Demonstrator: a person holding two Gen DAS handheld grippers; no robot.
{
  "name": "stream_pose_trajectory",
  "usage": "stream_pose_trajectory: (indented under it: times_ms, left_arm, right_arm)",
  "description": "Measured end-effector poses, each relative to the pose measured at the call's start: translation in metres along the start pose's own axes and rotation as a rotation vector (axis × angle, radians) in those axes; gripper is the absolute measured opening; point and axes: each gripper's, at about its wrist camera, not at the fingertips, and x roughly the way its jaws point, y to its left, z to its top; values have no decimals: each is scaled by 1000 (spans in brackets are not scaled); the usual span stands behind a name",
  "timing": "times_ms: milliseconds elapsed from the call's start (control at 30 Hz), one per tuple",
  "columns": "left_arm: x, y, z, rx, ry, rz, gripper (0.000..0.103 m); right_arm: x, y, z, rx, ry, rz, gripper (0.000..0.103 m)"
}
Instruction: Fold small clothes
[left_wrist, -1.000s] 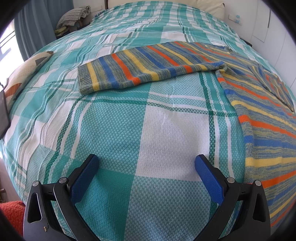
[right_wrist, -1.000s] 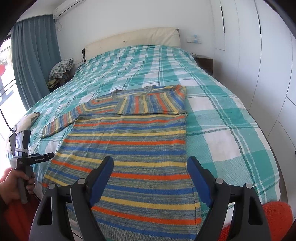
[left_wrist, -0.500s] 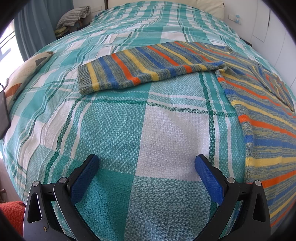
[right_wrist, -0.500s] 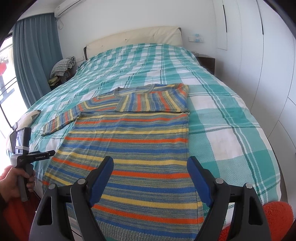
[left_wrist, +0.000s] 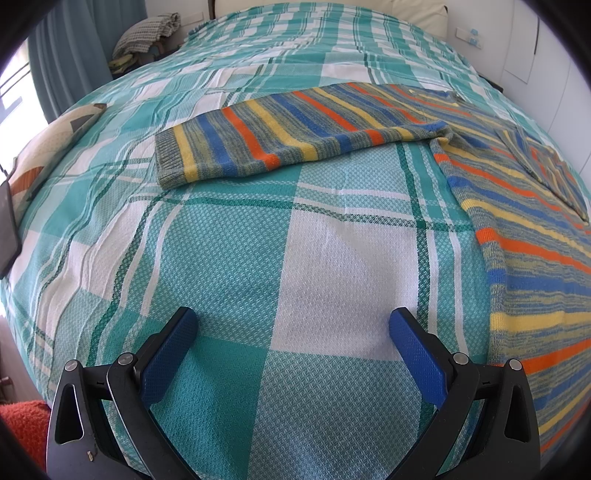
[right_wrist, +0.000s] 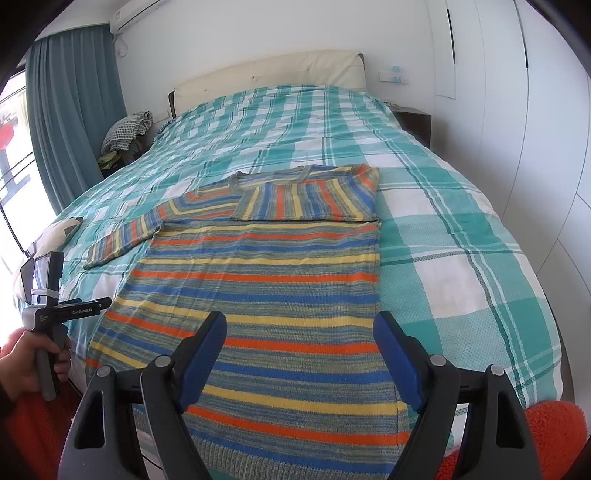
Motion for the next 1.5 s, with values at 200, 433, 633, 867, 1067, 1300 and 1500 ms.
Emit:
stream_pose_trajectory:
  times_ms: [200,433,633,867,1067,1300,1500]
  left_arm:
    - [0,0,0,0,-1,0,103]
    - [0,0,0,1,-1,1,103]
    - [0,0,0,1,-1,1,103]
    - [0,0,0,1,-1,1,103]
    - [-1,0,1,-2,4,-2,103]
    - [-17,16,13,-82,5,-83,102]
    - [-33,115,36,-514,-67,-320,102]
  right_arm:
    - [0,1,-1,0,3,1,81]
    - [0,1,-1,0,5,2,81]
    - [0,1,-1,0,4,2,81]
    - [0,1,-1,1,5,2,81]
    - [0,1,-1,1,5,2,81]
    - [0,1,-2,5,5,3,81]
    - [1,0,-3,12,12,8,81]
